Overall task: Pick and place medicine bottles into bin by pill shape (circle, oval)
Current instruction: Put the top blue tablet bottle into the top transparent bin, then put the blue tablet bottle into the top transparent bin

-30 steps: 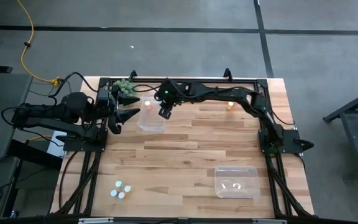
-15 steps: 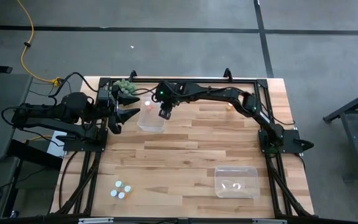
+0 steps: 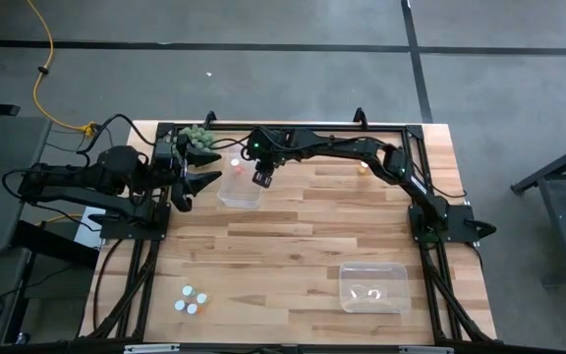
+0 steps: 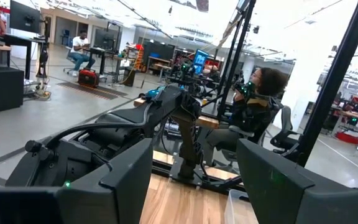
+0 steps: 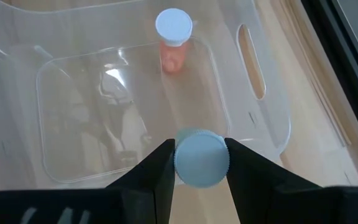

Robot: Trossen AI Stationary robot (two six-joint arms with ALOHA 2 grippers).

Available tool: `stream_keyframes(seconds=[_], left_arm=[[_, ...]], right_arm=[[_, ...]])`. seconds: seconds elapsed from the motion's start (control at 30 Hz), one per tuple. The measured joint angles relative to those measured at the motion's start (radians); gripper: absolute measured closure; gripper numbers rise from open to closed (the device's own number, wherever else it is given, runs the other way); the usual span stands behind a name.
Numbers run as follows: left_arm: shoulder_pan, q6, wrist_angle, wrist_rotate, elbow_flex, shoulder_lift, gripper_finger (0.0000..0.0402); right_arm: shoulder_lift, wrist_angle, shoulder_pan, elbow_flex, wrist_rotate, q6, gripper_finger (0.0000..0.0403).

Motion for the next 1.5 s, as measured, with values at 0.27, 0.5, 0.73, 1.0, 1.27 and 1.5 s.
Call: stream_keyframes(seconds=[0.27,0.5,0.73,1.0,1.27,1.5], left_arm=[[0.000,0.000,0.000,0.000,0.000,0.000,0.0179],[0.000,0.000,0.000,0.000,0.000,0.000,0.0179],[0.000,0.000,0.000,0.000,0.000,0.000,0.0179],[0.000,0.000,-0.008,0.001,0.000,0.000,0.0179],[0.000,0.001,-0.010,0.001,0.000,0.000,0.0179],[0.000,0.055,-0.012,-0.002,0.000,0.010,0.0179]], right_arm=[[0.000,0.000,0.000,0.000,0.000,-0.004,0.0247],[0.000,-0.002,0.000,0.000,0.000,0.002,0.0233],[-0.048,-0.018,-0.007,-0.003,-0.019,-0.043,0.0233],[-0.251,-0.167,-0.041,-0.047,-0.100,-0.118,0.0233],[-0.715,0.162,-0.057,-0.651,-0.141,0.028,0.0233],[-1.146,0.647,0.021,-1.159,-0.147,0.280,0.0233]])
